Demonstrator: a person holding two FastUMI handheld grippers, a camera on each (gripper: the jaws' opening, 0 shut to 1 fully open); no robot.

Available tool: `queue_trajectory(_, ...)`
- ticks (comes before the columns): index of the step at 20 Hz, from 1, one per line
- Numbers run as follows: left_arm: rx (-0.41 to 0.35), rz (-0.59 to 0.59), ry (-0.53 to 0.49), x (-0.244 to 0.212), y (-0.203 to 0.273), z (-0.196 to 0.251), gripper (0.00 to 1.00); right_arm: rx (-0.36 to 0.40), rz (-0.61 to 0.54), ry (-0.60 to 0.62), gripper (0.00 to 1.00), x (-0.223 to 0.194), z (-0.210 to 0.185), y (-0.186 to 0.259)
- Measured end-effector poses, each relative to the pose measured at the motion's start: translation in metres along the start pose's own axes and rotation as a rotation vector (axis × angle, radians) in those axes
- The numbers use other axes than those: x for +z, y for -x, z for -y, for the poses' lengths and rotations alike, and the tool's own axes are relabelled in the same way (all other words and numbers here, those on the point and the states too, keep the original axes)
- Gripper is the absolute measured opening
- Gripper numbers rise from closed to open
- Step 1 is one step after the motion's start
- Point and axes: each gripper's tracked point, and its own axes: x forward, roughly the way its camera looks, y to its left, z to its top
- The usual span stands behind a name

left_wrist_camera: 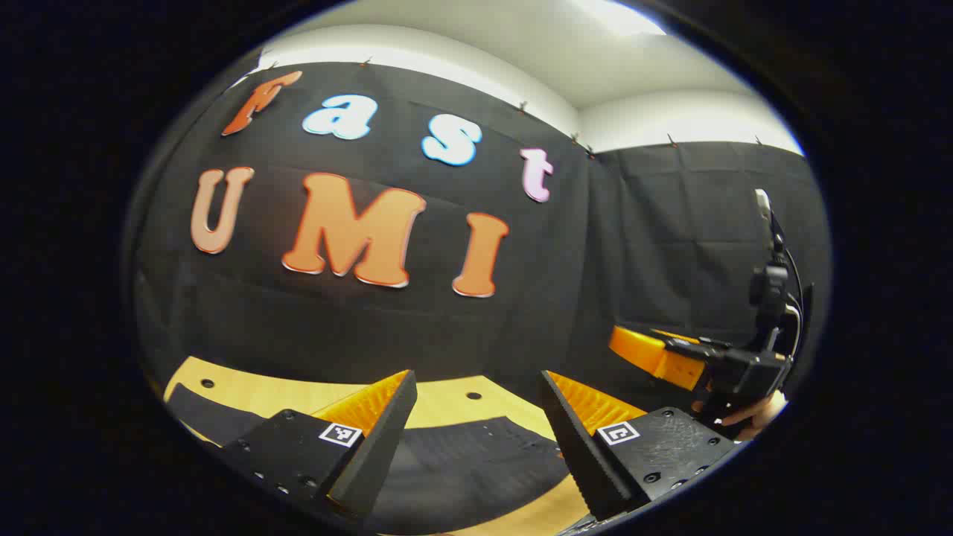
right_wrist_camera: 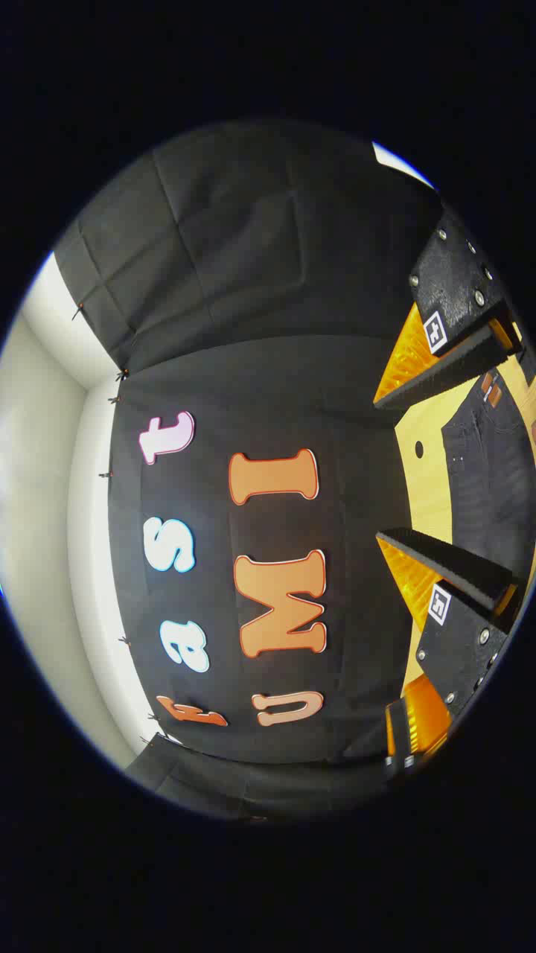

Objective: Grasp the waist and the cuffs of the jeans and fold them to make the two legs overlap; first hold the waist and fold one-third of the jeans toward the cuffs, then hold the cuffs and fold the remaining one-third in the same direction to finish folding.

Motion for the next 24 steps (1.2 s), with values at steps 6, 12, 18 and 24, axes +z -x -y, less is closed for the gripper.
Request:
queue_trajectory(6, 0.361, 0.028, -0.064, 0.049, 0.079, -0.193, 0.95, 0.062, -0.084, -0.039, 1.0, -0.011, -0.038, 0.005)
queue_trajectory(12, 0.643, 0.007, -0.194, 0.063, 0.148, -0.284, 0.94, 0.101, -0.123, 0.025, 1.0, -0.01, -0.033, -0.022)
queue_trajectory(18, 0.765, 0.006, -0.153, 0.059, 0.156, -0.285, 0.97, 0.242, -0.177, 0.102, 0.97, -0.026, -0.04, -0.059)
queue_trajectory(24, 0.751, -0.056, -0.172, 0.048, 0.135, -0.287, 0.96, 0.265, -0.163, 0.067, 0.96, -0.025, -0.051, -0.08)
